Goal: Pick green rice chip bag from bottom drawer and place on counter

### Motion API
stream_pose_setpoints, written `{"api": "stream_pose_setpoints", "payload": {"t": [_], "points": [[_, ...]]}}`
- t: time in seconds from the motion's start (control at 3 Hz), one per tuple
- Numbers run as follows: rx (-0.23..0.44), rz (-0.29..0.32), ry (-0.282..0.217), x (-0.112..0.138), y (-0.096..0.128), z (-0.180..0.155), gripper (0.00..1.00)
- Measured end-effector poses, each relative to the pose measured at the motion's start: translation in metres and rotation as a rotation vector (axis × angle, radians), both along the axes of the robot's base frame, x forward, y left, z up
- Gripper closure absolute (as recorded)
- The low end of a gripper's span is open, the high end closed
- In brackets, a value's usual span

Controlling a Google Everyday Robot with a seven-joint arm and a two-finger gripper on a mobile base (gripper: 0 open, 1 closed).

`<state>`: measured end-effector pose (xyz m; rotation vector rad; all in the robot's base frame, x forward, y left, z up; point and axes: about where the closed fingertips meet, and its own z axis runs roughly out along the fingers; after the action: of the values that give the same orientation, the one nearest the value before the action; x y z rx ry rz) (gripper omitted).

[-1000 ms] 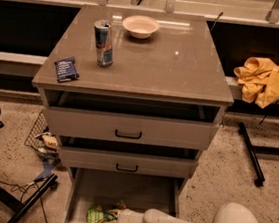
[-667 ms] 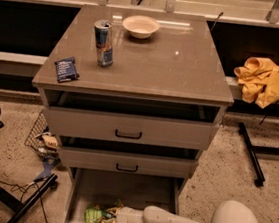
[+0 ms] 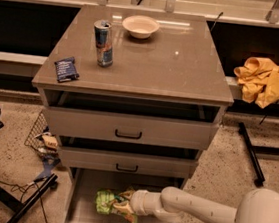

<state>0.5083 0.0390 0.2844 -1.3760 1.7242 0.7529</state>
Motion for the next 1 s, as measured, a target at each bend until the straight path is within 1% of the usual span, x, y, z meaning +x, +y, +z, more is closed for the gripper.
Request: {"api": "stream_pose_setpoints", "payload": {"t": [0.33,0.67,1.0], "points": [[0.032,-0.021,0.035,0.012,-0.05,0.074,1.0],[0.024,-0.031,0.051,0.012,-0.082,0.128,1.0],[0.004,-0.045,0.04,0.013,-0.102,0.191,1.0]]}}
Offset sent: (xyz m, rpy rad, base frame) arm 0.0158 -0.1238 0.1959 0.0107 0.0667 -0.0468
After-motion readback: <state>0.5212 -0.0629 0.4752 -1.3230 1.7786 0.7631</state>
